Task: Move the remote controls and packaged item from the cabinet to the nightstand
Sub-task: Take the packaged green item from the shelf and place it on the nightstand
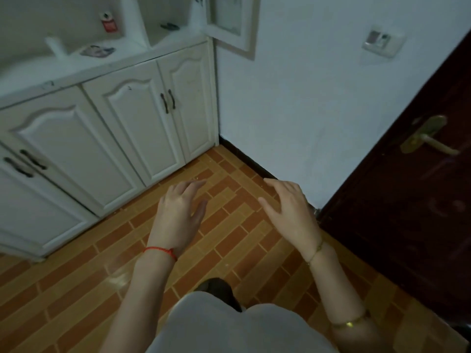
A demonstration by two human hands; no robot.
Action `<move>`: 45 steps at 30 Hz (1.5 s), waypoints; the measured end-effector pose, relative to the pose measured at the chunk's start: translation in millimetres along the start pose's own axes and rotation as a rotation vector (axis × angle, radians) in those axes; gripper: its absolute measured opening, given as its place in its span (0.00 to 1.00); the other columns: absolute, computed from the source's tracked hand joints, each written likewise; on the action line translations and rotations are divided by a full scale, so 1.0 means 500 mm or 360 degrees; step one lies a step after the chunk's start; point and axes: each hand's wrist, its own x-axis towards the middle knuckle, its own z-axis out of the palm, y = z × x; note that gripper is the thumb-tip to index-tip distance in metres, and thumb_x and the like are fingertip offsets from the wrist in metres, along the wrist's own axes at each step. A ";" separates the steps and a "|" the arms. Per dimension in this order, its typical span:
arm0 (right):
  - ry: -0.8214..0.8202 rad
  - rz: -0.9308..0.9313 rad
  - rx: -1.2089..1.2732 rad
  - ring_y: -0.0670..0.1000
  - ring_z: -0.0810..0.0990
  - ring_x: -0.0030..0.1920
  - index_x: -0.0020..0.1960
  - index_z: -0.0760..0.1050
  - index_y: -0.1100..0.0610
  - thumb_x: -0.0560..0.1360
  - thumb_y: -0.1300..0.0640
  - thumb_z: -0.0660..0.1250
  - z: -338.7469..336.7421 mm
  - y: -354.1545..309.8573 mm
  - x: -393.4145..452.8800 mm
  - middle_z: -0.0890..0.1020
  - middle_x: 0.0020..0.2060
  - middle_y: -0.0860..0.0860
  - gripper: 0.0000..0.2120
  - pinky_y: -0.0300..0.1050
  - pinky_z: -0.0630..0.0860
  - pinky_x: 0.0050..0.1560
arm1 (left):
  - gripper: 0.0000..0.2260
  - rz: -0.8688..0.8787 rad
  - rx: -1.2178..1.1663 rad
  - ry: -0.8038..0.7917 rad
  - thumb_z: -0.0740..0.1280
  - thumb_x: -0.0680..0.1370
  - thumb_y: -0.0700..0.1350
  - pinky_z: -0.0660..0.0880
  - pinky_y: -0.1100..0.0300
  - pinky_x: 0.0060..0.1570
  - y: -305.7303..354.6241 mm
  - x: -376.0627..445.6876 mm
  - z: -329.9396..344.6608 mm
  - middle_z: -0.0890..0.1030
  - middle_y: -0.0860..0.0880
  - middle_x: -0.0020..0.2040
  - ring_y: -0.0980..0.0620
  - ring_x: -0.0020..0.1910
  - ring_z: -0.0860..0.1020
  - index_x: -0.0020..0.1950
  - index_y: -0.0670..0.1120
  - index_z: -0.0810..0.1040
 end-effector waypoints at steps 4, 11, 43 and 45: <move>-0.0088 -0.0026 0.0065 0.47 0.66 0.69 0.71 0.67 0.51 0.79 0.47 0.62 0.021 0.029 0.101 0.75 0.66 0.48 0.22 0.39 0.64 0.65 | 0.18 -0.0069 0.0020 -0.0004 0.64 0.79 0.48 0.73 0.47 0.62 -0.001 0.079 0.024 0.76 0.48 0.64 0.46 0.64 0.74 0.70 0.50 0.72; -0.0152 -0.0082 0.0099 0.47 0.66 0.69 0.71 0.68 0.51 0.78 0.47 0.62 0.063 0.066 0.322 0.75 0.66 0.48 0.23 0.44 0.67 0.68 | 0.18 -0.0167 -0.0006 0.0017 0.65 0.79 0.47 0.74 0.46 0.61 -0.053 0.274 0.068 0.77 0.48 0.63 0.46 0.63 0.74 0.69 0.49 0.72; -0.0268 -0.0480 0.0241 0.49 0.69 0.67 0.70 0.69 0.53 0.78 0.51 0.64 0.228 0.052 1.453 0.76 0.65 0.50 0.21 0.48 0.67 0.69 | 0.18 -0.0431 0.0048 0.0301 0.64 0.80 0.46 0.72 0.45 0.62 -0.331 1.267 0.109 0.77 0.47 0.64 0.45 0.65 0.73 0.70 0.49 0.72; -0.0290 -0.0541 0.0234 0.49 0.68 0.68 0.70 0.69 0.53 0.78 0.51 0.64 0.220 0.045 1.534 0.76 0.65 0.50 0.21 0.48 0.67 0.70 | 0.18 -0.0465 0.0035 0.0352 0.64 0.80 0.46 0.73 0.45 0.62 -0.334 1.334 0.104 0.77 0.47 0.63 0.45 0.64 0.73 0.70 0.49 0.72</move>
